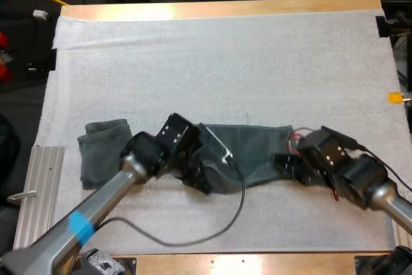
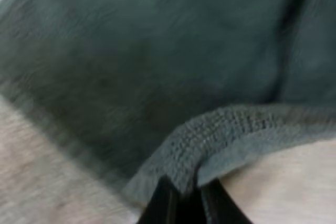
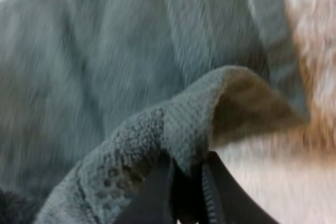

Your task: Pick towel from pile, fold and stack

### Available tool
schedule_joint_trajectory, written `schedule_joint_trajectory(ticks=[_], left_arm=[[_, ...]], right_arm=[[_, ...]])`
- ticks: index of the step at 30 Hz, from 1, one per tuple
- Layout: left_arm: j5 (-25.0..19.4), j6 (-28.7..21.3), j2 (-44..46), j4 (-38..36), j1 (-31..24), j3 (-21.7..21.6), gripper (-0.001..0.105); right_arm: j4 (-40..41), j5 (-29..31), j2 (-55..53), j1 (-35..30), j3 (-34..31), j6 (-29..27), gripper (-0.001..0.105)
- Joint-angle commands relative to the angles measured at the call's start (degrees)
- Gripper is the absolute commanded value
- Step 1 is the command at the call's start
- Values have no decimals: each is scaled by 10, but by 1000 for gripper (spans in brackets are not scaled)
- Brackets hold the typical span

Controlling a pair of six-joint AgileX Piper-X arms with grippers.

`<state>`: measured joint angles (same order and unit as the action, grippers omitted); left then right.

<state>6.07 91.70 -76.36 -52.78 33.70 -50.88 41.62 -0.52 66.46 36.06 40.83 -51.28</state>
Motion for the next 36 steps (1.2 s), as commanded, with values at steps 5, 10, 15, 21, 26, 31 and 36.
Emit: schedule_joint_trajectory(ticks=[5,10,15,21,26,31,36], left_arm=[[-20,19,-50,62,-42,-1,0],[-20,19,-86,87,-63,-1,0],[-20,19,-93,114,-64,-1,0],[-20,19,-93,131,-64,-1,22],[-20,19,-93,165,-64,-2,59],[-20,-6,-91,151,-64,-33,66],[-44,-7,-72,100,-64,-67,66]], right_arm=[[-36,-5,52,-41,4,17,0],[-86,-23,95,-57,4,19,0],[-126,-28,107,-58,4,19,0],[-144,-7,107,-58,4,26,33],[-206,-6,108,-59,4,22,69],[-267,-14,108,-59,4,-6,63],[-240,-34,88,-59,5,-98,63]])
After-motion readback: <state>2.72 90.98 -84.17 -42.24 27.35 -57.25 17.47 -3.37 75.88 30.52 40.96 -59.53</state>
